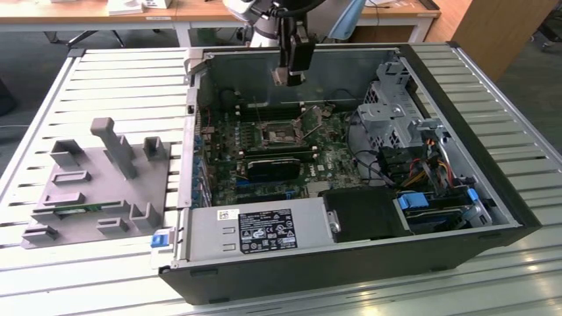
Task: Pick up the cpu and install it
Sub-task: 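Place the cpu into insertion slot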
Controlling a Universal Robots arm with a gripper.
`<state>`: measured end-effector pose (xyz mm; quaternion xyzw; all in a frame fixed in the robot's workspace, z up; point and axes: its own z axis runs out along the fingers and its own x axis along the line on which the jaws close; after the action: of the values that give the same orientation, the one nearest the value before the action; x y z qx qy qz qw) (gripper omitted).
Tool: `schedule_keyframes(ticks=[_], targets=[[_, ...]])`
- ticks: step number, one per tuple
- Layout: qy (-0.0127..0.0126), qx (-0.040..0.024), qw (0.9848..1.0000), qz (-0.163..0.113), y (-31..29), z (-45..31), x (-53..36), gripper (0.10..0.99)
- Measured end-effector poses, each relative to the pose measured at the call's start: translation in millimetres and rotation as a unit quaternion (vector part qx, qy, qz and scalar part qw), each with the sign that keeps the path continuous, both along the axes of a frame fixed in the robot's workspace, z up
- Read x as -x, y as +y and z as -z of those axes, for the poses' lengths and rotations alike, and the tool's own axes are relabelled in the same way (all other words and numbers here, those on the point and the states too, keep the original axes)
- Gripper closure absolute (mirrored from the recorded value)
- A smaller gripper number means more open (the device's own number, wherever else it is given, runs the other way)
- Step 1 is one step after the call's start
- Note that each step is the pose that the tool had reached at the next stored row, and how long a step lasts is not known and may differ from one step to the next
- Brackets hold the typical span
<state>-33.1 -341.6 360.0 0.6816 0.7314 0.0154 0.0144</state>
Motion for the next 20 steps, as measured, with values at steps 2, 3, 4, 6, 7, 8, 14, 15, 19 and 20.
schedule_keyframes(ticks=[2, 3, 4, 6, 7, 8, 14, 15, 19, 20], targets=[[0.0, -0.0011, 1.0, 0.002, 0.5, 3.1, -1.4, 0.561], [0.0, -0.0017, 1.0, 0.003, 0.8, 4.9, -2.0, 0.561], [0.0, -0.0021, 1.0, 0.003, 1.0, 6.7, -2.7, 0.561], [0.0, -0.0024, 1.0, 0.004, 1.4, 10.4, -2.9, 0.561], [0.0001, -0.0024, 1.0, 0.004, 1.6, 11.9, -3.0, 0.561], [0.0, -0.0024, 1.0, 0.004, 1.8, 13.5, -3.0, 0.561], [0.0, -0.0024, 1.0, 0.006, 2.5, 23.9, -3.0, 0.561], [-0.0001, -0.0025, 1.0, 0.006, 2.5, 25.7, -3.0, 0.561], [-0.001, -0.0025, 1.0, 0.007, 2.5, 32.8, -3.0, 0.561], [-0.0015, -0.0025, 1.0, 0.007, 2.5, 34.2, -3.0, 0.561]])
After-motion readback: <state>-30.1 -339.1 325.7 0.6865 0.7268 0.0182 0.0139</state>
